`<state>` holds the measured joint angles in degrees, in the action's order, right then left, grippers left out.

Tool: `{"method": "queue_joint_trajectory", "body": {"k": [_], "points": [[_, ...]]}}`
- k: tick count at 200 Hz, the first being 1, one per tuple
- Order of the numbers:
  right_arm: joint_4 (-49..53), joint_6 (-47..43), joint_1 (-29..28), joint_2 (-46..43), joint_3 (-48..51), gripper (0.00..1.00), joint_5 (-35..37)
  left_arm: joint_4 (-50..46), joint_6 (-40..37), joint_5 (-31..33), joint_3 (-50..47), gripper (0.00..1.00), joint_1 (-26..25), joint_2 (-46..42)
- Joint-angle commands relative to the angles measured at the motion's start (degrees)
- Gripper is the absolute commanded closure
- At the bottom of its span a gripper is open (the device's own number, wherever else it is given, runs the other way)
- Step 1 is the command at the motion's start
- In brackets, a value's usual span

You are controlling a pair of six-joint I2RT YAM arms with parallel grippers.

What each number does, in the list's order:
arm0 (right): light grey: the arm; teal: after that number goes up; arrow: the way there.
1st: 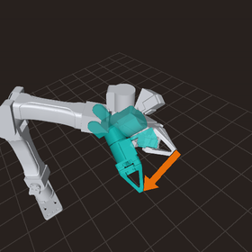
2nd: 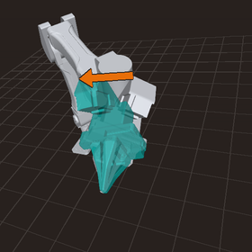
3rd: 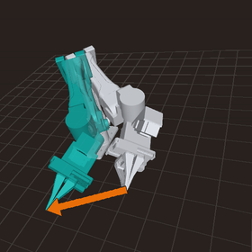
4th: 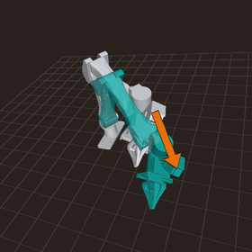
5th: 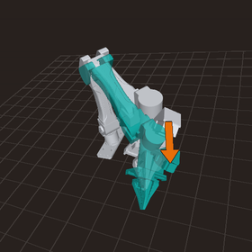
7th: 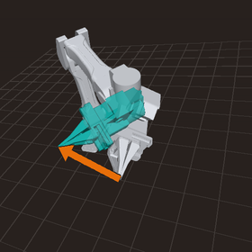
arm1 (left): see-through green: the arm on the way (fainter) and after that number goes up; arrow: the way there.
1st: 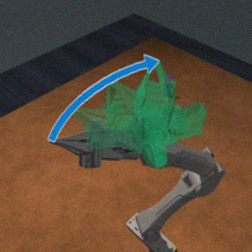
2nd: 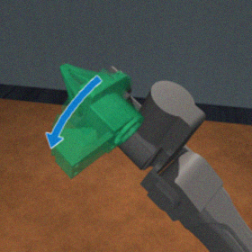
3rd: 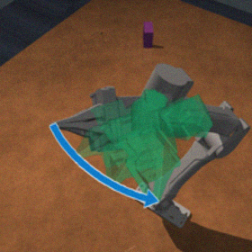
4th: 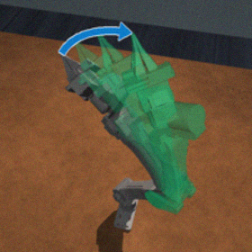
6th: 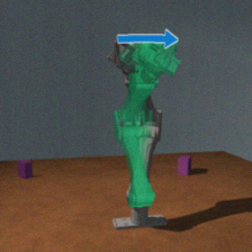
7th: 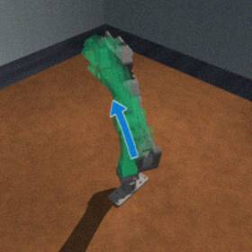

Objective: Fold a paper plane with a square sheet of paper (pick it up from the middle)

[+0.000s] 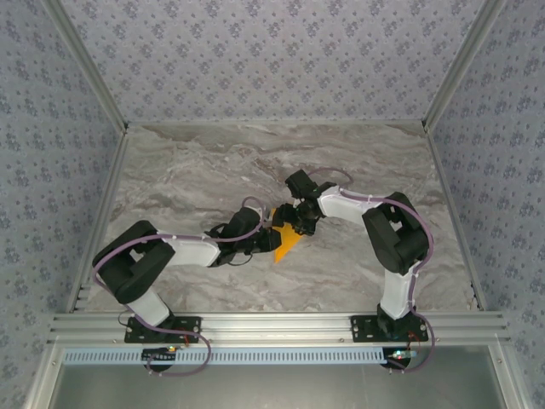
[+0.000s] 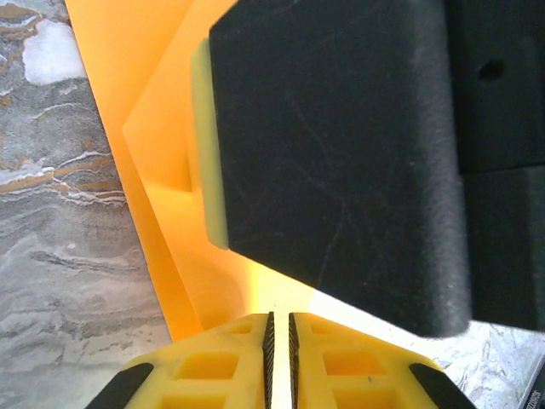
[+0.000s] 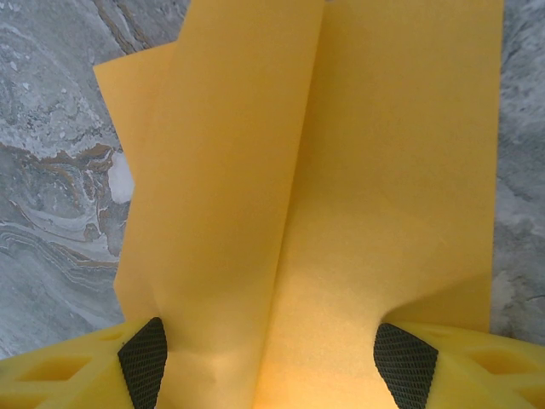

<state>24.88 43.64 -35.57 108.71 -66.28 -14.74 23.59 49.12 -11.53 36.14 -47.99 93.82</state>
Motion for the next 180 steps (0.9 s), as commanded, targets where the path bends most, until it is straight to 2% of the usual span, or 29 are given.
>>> {"method": "queue_joint_trajectory", "body": {"k": [1,96,180], "points": [[2.56,-0.94,-1.11,8.73,4.55,0.26,3.28,-1.84,-0.37,0.35,1.91,0.85,0.18,1.08],[2.48,-0.87,-1.00,8.63,5.11,0.32,3.58,-2.46,-0.70,1.05,2.53,0.86,0.25,2.59],[1.88,-1.19,-1.00,8.41,5.42,0.30,3.03,-3.14,-0.52,1.73,2.72,0.87,0.26,3.81]]}}
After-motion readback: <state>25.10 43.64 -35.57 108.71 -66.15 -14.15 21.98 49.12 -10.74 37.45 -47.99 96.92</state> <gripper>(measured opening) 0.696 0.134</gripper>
